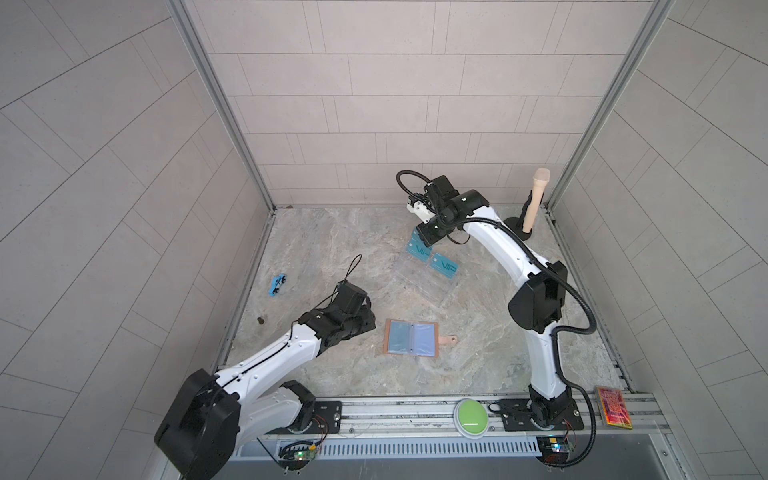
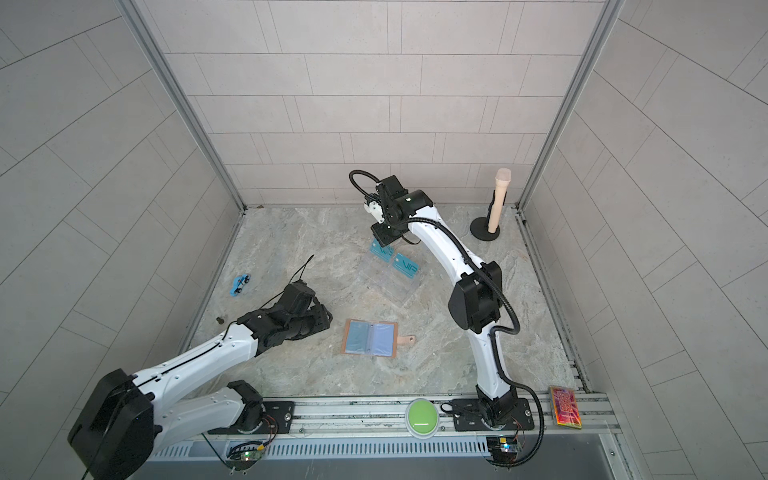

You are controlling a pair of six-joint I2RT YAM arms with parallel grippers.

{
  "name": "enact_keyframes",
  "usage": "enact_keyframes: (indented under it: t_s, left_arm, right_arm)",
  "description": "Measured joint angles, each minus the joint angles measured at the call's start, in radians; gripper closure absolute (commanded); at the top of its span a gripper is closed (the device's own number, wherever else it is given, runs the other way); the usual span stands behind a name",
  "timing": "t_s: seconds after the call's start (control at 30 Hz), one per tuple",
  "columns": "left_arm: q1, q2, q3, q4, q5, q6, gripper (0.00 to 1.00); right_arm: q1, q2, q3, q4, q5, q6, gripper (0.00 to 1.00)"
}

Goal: Put the credit cards into the card holder

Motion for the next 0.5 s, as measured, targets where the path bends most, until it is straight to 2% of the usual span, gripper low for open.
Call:
enact_keyframes:
  t_s: [0.13,0.3,0.5]
  left_arm:
    - [0.0,-0.014,0.012,-0.025,0.013,0.003,0.51]
    - [-0.003,-0.014,0.06,-0.065,0.031,0.027,0.52]
    - [-0.037,-0.002,0.075,-0.067,0.043,0.042,0.52]
  right_arm:
    - [0.0,-0.179,-0.217,0.101,-0.103,0.097,1.0]
    - [0.0,-0.414,-0.626,0.332,-0.296,0.287,1.0]
    - [0.032,-0.515,-0.993,0.528,-0.451,0.453,1.0]
